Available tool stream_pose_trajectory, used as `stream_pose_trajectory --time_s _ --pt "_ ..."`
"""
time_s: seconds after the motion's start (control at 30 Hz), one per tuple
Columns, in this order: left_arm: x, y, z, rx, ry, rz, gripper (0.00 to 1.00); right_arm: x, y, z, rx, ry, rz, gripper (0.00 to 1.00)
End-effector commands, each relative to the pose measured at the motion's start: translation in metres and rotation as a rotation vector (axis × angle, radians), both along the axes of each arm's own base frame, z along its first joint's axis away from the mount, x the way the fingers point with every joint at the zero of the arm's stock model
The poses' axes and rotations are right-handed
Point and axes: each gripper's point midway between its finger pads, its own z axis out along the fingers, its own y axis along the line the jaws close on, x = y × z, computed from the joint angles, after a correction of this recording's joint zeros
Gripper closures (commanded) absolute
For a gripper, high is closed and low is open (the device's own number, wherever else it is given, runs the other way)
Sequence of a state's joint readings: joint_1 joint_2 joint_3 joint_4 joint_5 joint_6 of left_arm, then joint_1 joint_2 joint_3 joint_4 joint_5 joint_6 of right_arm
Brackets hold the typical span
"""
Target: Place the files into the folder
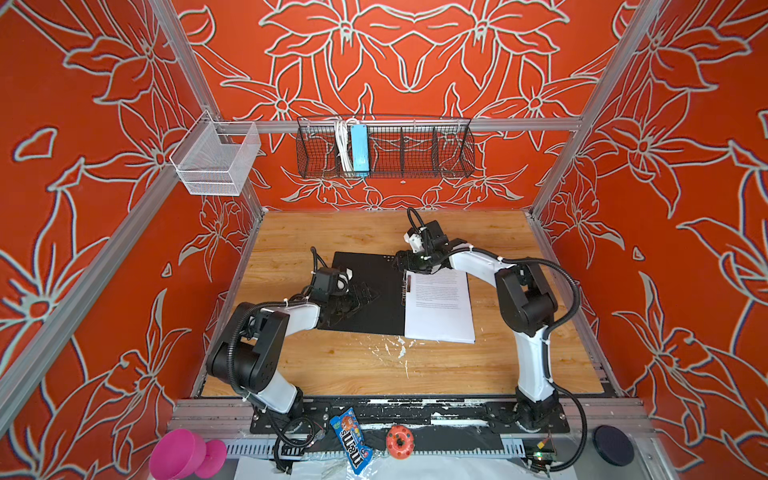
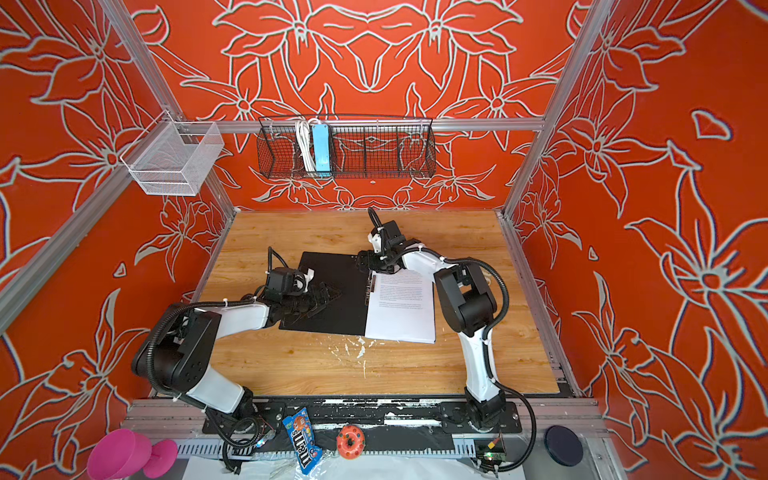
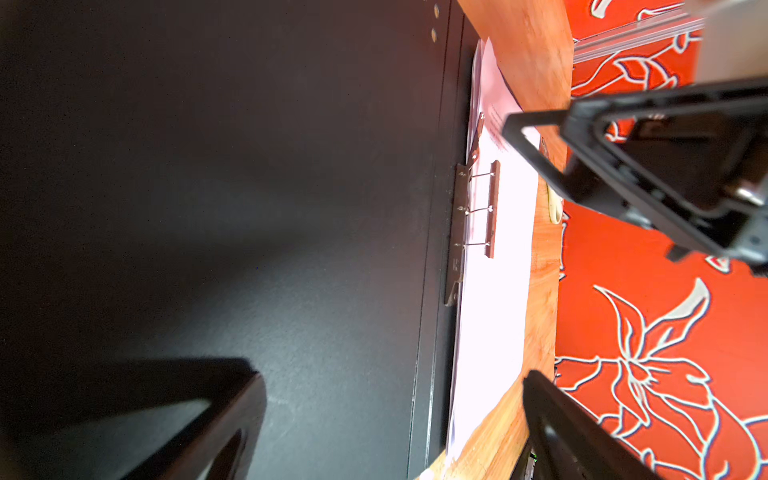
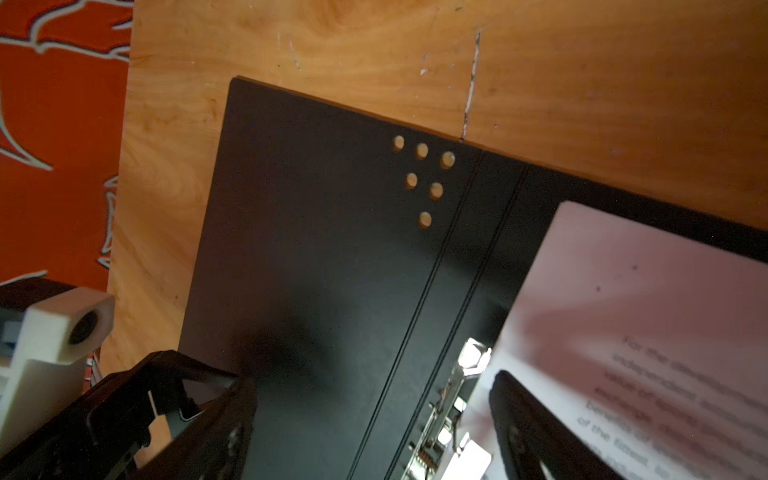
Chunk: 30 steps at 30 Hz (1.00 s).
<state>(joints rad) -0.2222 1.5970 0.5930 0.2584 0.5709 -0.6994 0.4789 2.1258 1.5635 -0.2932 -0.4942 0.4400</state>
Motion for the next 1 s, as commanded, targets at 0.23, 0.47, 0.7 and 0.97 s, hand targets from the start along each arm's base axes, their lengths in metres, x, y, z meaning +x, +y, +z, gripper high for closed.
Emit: stream_pose_trajectory --time_s 0.23,0.47,0.7,0.97 --pt "-0.093 0.038 -0.086 0.196 0.432 0.057 0.02 0.005 0.006 -0.017 -0.055 0.016 0.005 0.12" --pt "-0.093 0.039 -0.085 0.201 0.429 0.058 0.02 0.005 0.006 -0.018 -0.053 0.014 0.003 0.13" --pt "-0.092 0.039 -0.086 0.203 0.433 0.058 0.02 0.004 0.011 0.019 0.021 -0.072 0.025 0.13" --pt "-0.095 0.039 -0.087 0.205 0.436 0.056 0.02 0.016 0.007 0.021 -0.002 -0.100 0.005 0.13"
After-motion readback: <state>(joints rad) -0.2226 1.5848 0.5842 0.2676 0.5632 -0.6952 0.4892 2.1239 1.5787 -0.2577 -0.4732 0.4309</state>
